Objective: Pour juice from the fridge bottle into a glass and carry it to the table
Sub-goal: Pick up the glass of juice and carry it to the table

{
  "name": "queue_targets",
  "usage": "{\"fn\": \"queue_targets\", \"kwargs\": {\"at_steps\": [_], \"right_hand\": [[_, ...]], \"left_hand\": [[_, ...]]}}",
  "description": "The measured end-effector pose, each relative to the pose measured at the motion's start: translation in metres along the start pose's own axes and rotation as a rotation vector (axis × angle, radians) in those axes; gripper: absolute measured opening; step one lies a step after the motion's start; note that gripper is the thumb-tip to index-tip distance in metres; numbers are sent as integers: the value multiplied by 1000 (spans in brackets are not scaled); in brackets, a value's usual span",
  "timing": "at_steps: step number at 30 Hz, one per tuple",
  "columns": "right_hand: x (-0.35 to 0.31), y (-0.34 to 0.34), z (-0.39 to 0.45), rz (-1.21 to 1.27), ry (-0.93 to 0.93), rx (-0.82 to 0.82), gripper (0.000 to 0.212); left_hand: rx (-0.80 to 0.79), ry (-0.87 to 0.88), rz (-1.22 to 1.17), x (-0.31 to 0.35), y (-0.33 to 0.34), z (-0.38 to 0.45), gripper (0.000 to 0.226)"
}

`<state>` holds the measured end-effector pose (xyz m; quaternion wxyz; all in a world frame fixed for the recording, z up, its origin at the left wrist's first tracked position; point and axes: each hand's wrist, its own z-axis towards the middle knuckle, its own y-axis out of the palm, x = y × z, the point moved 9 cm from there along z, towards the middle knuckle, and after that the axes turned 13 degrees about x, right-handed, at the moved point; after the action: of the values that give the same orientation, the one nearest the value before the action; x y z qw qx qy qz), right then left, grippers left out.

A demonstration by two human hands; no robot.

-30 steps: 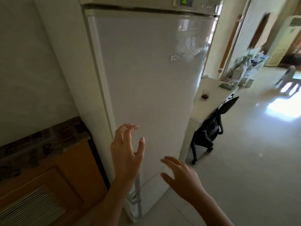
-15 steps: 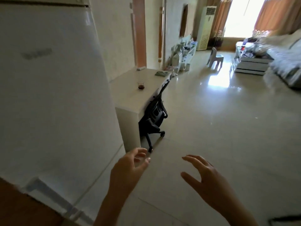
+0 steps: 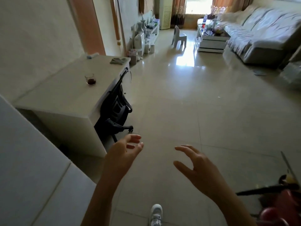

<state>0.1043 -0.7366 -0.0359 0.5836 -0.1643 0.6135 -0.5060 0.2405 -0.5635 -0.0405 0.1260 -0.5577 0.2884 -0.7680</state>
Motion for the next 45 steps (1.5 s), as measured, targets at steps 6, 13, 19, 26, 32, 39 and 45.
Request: {"fn": "queue_targets", "kwargs": {"at_steps": [6,13,19,26,32,39,45], "right_hand": [[36,-13,113,-49,3,-1,49],[93,-27,235,-40,37,61,48],[128,-6,375,-50,-102,-15,46],[117,10,531,-58,-395,-154,47],[82,54,627,10,-557,-262,47],[37,119,741,-10,-693,-352,48],[4,162,833,-1,-754,-382,45]], "left_hand": [[-32,23,12,30,65,117,19],[-6,104,211,53,116,228,27],[83,18,399,35,157,323,29],[323,32,790,42,170,428,30],[345,-110,844,13,169,490,33],[417,-294,822,-57,146,592,38],[444,-337,903,-91,120,675,34]]}}
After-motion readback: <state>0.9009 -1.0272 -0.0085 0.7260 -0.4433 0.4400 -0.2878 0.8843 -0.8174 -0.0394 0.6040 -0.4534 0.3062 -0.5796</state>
